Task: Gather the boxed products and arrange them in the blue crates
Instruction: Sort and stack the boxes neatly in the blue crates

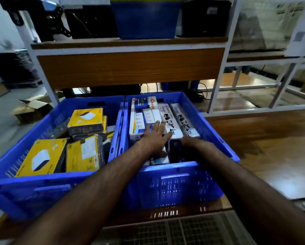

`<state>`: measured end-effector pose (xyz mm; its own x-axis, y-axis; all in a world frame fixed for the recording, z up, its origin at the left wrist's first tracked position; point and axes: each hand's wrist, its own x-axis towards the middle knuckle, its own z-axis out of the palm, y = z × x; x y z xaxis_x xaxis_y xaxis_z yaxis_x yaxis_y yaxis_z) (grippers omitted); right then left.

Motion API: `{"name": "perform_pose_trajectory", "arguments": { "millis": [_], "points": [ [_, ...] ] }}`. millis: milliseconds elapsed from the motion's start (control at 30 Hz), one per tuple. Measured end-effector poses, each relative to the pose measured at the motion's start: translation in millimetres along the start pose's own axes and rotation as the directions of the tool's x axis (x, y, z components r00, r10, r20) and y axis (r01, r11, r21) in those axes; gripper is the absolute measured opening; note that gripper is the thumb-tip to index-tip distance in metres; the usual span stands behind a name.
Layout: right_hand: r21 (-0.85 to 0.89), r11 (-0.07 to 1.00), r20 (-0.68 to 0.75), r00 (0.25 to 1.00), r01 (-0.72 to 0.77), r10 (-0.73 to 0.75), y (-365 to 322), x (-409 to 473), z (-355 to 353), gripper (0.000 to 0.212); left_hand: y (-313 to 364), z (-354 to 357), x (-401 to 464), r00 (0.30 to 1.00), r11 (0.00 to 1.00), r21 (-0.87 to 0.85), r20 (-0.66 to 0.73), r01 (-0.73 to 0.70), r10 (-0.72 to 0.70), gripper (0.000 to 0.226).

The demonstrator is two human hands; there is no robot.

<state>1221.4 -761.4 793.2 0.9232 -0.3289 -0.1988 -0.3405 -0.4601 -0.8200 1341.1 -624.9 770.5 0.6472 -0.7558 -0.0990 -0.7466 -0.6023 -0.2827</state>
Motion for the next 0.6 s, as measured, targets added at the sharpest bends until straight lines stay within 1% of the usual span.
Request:
{"name": "perform_pose_trajectory", "arguments": {
  "millis": [33,67,100,133,167,233,267,300,367,433,533,600],
  "points": [
    [-0.22,0.975,0.034,0.999,-0.007,0.015,0.6,9.1,-1.9,0.033,0.5,-0.9,-1.8,1.0,1.0,-0.009,-0.012,-0.003,0.002,0.092],
    [-0.411,0.911,0.053,0.996,-0.048,0.077,-7.3,19.3,-0.7,0.034,0.6,-0.5,-2.9,1.0,1.0,-0.011,-0.03,-0.004,0.004,0.093],
    [-0.621,0.784,0.02,0.999,-0.013,0.033,-11.3,35.9,2.7,0.035,-0.9,0.2,-4.6,0.999,1.0,-0.031,-0.039,-0.004,0.002,0.094],
    [-0.706,0.707,0.025,0.999,0.038,-0.029,-17.1,46.0,6.2,0.035,-2.7,-2.0,-7.5,0.999,0.998,-0.056,-0.037,0.008,-0.01,0.095],
    [-0.749,0.655,0.04,0.994,0.099,-0.104,-22.5,49.5,9.3,0.034,-5.0,-4.0,-10.9,0.998,0.993,-0.11,-0.052,0.033,-0.039,0.095],
    [-0.763,0.597,0.096,0.957,0.249,-0.275,-28.2,51.5,15.6,0.029,-11.9,-8.7,-18.6,0.987,0.969,-0.235,-0.118,0.082,-0.112,0.087],
    [-0.742,0.593,0.105,0.928,0.313,-0.359,-30.6,54.5,20.2,0.026,-15.9,-11.8,-22.8,0.977,0.958,-0.271,-0.162,0.092,-0.139,0.08],
    [-0.719,0.598,0.104,0.906,0.354,-0.411,-33.7,55.5,24.2,0.024,-20.6,-14.4,-27.1,0.966,0.956,-0.281,-0.208,0.09,-0.152,0.07],
    [-0.666,0.62,0.104,0.875,0.415,-0.473,-46.3,55.3,34.9,0.017,-34.8,-16.1,-34.9,0.946,0.959,-0.271,-0.284,0.079,-0.158,0.053],
    [-0.627,0.623,0.096,0.84,0.468,-0.534,-61.7,55.4,46.5,0.014,-52.0,-16.7,-42.9,0.926,0.96,-0.268,-0.339,0.078,-0.169,0.044],
    [-0.614,0.611,0.068,0.804,0.5,-0.59,-85.7,58.2,62.2,0.01,-82.2,-15.9,-53.5,0.898,0.949,-0.303,-0.388,0.087,-0.206,0.04],
    [-0.606,0.61,0.066,0.797,0.51,-0.601,-102.5,63.4,75.5,0.011,-105.1,-14.1,-60.5,0.89,0.939,-0.328,-0.39,0.106,-0.236,0.04]
  ]
}}
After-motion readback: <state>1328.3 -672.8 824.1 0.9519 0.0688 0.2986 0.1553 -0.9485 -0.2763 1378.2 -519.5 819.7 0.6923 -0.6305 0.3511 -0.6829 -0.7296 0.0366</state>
